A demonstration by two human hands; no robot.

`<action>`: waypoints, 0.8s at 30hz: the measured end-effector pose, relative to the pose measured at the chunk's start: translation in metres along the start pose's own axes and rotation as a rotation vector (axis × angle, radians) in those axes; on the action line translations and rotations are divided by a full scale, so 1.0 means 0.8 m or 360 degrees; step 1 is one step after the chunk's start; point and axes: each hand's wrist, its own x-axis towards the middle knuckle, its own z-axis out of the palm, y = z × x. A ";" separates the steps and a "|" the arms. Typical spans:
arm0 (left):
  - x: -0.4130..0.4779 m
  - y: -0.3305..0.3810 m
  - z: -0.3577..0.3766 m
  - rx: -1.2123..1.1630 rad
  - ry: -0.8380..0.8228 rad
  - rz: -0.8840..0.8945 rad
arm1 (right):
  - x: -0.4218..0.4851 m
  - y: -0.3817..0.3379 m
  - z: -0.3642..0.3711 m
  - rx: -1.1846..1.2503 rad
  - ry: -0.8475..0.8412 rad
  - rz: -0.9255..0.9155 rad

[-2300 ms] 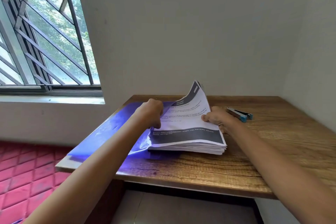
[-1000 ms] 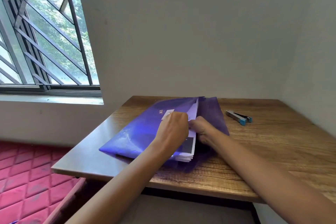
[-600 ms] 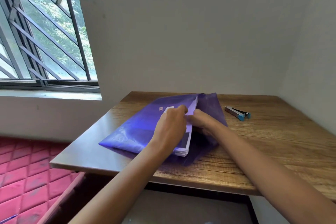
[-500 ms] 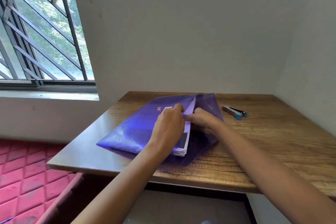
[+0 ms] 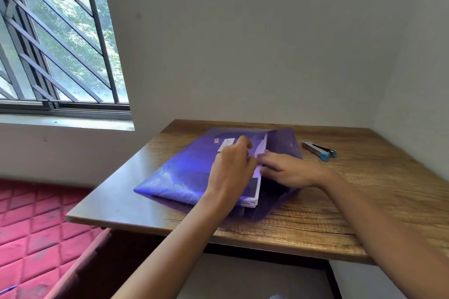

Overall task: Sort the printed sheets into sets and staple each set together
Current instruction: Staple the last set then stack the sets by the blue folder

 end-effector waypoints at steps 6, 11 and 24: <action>-0.013 -0.041 -0.020 -0.0228 -0.0368 0.0061 | -0.056 -0.003 0.001 0.0025 0.0113 0.0119; -0.008 -0.118 -0.061 0.0415 -0.0519 -0.0197 | -0.069 -0.020 0.017 0.0065 -0.0066 0.0194; -0.015 -0.152 -0.120 0.0027 -0.0316 -0.0763 | -0.031 -0.056 0.031 0.0079 0.0021 0.0534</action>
